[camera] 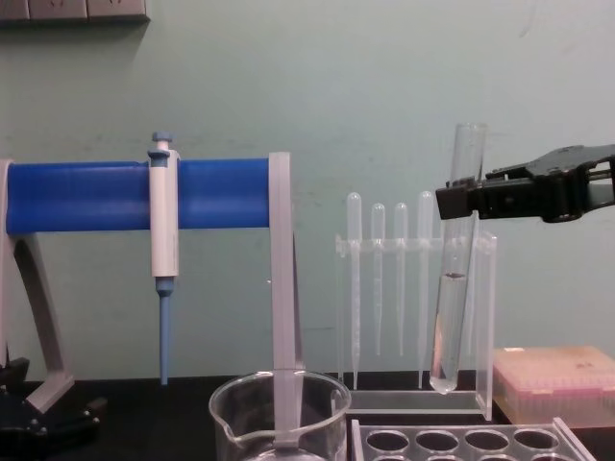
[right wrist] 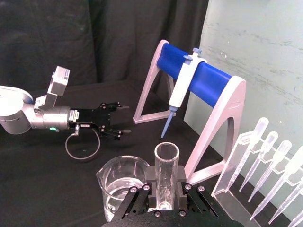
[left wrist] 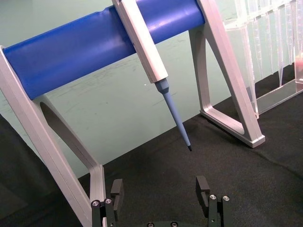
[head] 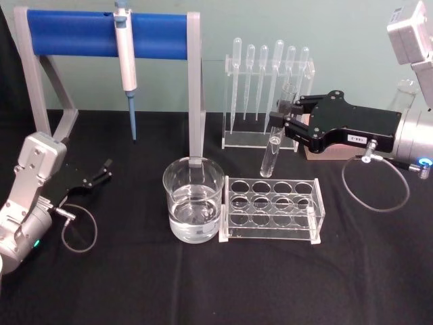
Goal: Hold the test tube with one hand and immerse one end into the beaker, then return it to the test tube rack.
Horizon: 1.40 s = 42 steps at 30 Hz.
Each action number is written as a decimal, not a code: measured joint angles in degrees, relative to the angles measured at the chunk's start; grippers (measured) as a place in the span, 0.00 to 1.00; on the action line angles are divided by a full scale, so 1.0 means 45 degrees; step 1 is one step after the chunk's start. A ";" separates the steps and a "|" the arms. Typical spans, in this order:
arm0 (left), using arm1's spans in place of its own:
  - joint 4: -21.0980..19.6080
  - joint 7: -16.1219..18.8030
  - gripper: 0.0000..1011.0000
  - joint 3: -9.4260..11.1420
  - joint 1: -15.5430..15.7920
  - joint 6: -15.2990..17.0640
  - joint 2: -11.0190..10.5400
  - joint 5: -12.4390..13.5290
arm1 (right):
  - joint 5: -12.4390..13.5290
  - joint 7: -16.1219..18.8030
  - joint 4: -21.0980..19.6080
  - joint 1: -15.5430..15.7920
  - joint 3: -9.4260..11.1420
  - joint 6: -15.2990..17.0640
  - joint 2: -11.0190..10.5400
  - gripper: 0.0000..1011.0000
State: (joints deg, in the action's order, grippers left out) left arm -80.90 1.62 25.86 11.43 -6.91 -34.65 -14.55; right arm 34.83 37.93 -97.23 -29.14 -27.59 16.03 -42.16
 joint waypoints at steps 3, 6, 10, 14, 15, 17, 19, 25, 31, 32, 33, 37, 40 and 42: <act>0.0000 0.0000 0.99 0.0001 0.0000 0.0000 0.0001 0.0001 | 0.0000 0.0000 0.0000 0.0001 0.0000 0.0000 0.0000 0.23; 0.0000 0.0000 0.99 0.0000 0.0000 0.0000 0.0001 0.0001 | 0.0000 0.0000 0.0000 0.0000 0.0001 -0.0001 0.0000 0.23; 0.0000 0.0000 0.99 0.0000 0.0000 0.0000 0.0001 0.0001 | 0.0000 -0.0001 0.0000 0.0001 0.0000 0.0000 0.0001 0.23; 0.0000 0.0000 0.99 0.0001 0.0000 0.0000 0.0000 0.0001 | 0.0000 0.0000 0.0000 0.0001 0.0000 0.0000 0.0001 0.23; 0.0000 0.0000 0.99 0.0001 0.0001 0.0000 0.0000 0.0000 | 0.0000 0.0000 0.0000 0.0000 0.0000 0.0000 0.0001 0.23; 0.0000 0.0000 0.99 0.0001 0.0000 0.0000 0.0001 0.0001 | 0.0000 -0.0001 0.0001 0.0001 0.0000 0.0000 0.0001 0.23; 0.0000 0.0000 0.99 0.0000 0.0000 0.0000 0.0001 0.0001 | 0.0000 0.0000 0.0000 0.0000 0.0000 0.0000 0.0001 0.23; 0.0000 0.0000 0.99 0.0001 0.0001 0.0000 0.0001 0.0001 | 0.0000 -0.0001 0.0000 0.0000 0.0000 0.0000 0.0001 0.23; 0.0000 0.0000 0.99 0.0001 0.0000 0.0000 0.0000 0.0001 | 0.0000 -0.0001 0.0000 0.0000 0.0000 0.0000 0.0001 0.23; 0.0000 0.0000 0.99 0.0001 0.0000 0.0000 0.0000 0.0000 | 0.0000 0.0000 0.0000 0.0000 -0.0001 0.0000 0.0001 0.23; 0.0000 0.0000 0.99 0.0001 0.0001 0.0000 0.0001 0.0001 | 0.0000 0.0000 0.0000 0.0000 0.0000 -0.0001 0.0001 0.23; 0.0000 0.0000 0.99 0.0001 0.0000 0.0000 0.0001 0.0000 | 0.0000 0.0000 0.0000 0.0000 0.0000 0.0000 0.0001 0.23; 0.0000 0.0000 0.99 0.0001 0.0000 0.0000 0.0001 0.0000 | 0.0000 0.0000 0.0001 0.0000 0.0000 0.0000 0.0000 0.23; 0.0000 0.0000 0.99 0.0001 0.0000 0.0000 0.0001 0.0000 | 0.0000 -0.0001 0.0001 0.0000 0.0000 0.0000 0.0001 0.23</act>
State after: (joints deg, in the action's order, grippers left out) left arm -80.90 1.62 25.86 11.43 -6.91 -34.65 -14.55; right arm 34.83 37.92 -97.23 -29.14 -27.59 16.03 -42.15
